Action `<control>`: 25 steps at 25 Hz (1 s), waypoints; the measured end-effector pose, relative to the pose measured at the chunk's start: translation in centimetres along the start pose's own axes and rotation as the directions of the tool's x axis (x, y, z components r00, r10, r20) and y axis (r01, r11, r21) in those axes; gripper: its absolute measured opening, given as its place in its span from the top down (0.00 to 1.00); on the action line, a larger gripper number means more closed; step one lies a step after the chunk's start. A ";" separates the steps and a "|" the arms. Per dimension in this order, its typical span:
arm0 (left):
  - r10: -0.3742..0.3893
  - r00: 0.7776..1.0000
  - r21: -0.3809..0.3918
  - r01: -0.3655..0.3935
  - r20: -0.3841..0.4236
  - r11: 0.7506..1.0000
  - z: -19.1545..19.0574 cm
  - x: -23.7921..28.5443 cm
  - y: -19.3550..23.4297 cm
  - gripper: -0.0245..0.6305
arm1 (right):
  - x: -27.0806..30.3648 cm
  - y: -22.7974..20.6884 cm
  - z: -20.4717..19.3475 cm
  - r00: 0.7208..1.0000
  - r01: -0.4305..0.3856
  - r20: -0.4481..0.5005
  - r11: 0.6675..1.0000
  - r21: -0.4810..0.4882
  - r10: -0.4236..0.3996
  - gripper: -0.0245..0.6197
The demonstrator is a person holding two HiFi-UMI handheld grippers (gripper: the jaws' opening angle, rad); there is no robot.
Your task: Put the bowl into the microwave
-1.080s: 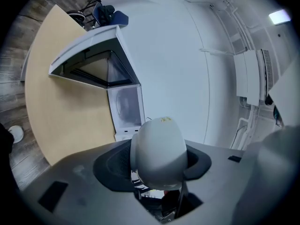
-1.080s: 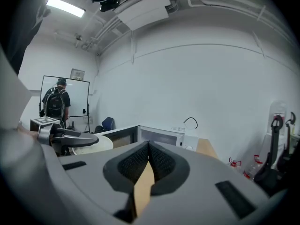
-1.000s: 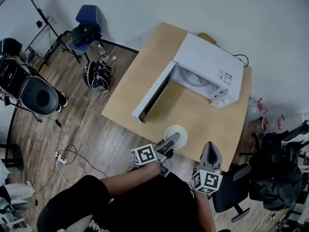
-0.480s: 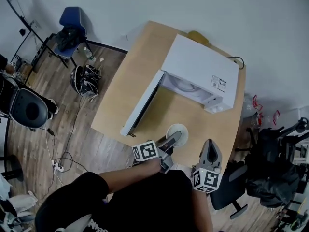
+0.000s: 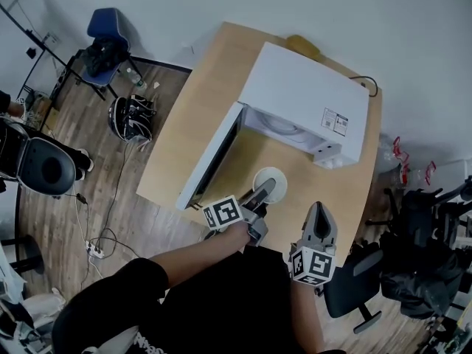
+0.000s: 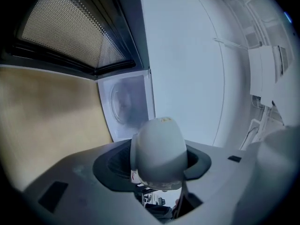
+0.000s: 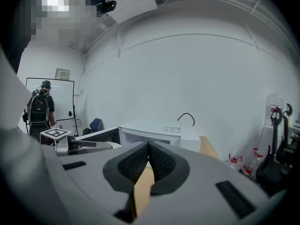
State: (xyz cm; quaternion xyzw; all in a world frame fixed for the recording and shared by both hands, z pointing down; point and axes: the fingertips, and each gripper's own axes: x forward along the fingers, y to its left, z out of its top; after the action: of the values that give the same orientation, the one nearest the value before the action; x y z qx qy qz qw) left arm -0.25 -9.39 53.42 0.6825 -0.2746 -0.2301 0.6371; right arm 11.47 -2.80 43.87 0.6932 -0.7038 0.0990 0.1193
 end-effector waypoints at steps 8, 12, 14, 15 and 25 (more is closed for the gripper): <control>0.024 0.997 -0.007 -0.024 0.068 1.000 2.6 4.0 1.4 0.61 | 5.3 -1.3 -1.6 0.999 -0.046 -0.021 0.999 0.014 0.046 0.87; 0.035 0.997 -0.001 -0.035 0.076 0.999 3.7 6.4 2.6 0.61 | 8.1 -1.6 -2.2 0.997 -0.072 -0.039 0.997 0.023 0.073 0.87; 0.050 0.995 0.017 -0.051 0.083 0.999 4.4 7.5 3.5 0.61 | 9.5 -1.7 -3.1 0.995 -0.081 -0.061 0.996 0.032 0.083 0.87; 0.062 0.994 0.028 -0.065 0.087 0.997 4.8 8.1 4.1 0.61 | 10.2 -1.8 -3.5 0.994 -0.083 -0.072 0.996 0.037 0.086 0.87; 0.098 0.987 0.006 -0.099 0.125 0.995 7.3 13.2 7.5 0.61 | 15.3 -2.7 -6.3 0.985 -0.110 -0.131 0.993 0.036 0.114 0.87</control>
State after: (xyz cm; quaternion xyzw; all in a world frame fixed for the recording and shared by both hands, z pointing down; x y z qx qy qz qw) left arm 4.09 -23.95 60.81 0.6561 -0.3485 -0.2389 0.6253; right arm 14.25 -15.53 54.45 0.6462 -0.7305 0.1617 0.1502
